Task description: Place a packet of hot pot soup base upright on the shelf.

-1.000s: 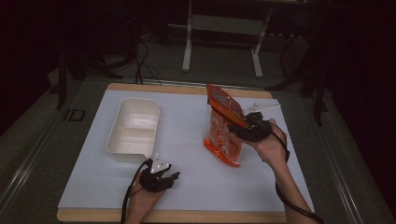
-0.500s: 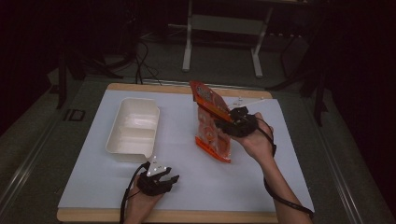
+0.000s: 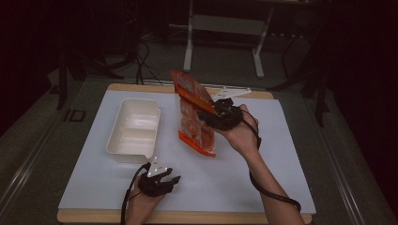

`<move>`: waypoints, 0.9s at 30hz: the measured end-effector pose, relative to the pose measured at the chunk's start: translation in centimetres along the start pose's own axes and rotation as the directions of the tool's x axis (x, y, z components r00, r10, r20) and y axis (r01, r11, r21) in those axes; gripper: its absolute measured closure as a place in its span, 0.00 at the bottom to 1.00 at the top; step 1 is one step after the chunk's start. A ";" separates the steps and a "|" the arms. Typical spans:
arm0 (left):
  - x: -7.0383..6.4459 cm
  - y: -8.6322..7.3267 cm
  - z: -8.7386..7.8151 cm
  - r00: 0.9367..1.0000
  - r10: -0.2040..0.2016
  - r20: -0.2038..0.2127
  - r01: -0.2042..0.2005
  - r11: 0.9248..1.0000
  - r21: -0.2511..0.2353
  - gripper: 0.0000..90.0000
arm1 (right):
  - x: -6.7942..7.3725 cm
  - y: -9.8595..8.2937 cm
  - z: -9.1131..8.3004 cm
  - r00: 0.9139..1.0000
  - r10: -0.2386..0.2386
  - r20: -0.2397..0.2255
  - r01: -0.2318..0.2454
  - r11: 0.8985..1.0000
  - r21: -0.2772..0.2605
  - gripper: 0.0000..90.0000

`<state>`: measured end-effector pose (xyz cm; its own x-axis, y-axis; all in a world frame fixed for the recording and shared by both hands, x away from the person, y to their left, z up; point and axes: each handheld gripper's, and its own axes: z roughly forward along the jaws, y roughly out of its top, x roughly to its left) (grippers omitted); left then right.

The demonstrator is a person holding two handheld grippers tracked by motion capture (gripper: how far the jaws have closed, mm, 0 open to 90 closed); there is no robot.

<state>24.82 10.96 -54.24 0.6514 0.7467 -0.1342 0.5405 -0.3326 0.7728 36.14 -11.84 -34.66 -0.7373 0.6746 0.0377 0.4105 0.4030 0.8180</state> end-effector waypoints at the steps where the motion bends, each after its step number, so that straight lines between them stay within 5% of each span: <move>1: 0.0 0.0 0.0 1.000 0.001 0.002 -0.001 1.000 0.000 0.60 | 0.2 0.3 0.1 1.000 -0.001 -0.001 0.001 1.000 -0.004 0.79; 17: -0.7 0.1 0.3 0.998 0.050 -0.025 -0.050 0.998 0.025 0.60 | 3.5 5.1 2.3 0.998 0.028 -0.049 -0.033 0.994 -0.102 0.79; 27: -0.9 0.1 0.4 0.998 0.055 -0.030 -0.054 0.998 0.026 0.59 | 6.3 6.7 5.2 0.996 0.022 -0.090 -0.033 0.993 -0.112 0.79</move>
<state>24.48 10.10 -54.29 0.6638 0.7443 -0.0729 0.5184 -0.3876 0.7623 37.02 -1.69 -31.91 -0.7733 0.6248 0.1078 0.3714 0.3086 0.8757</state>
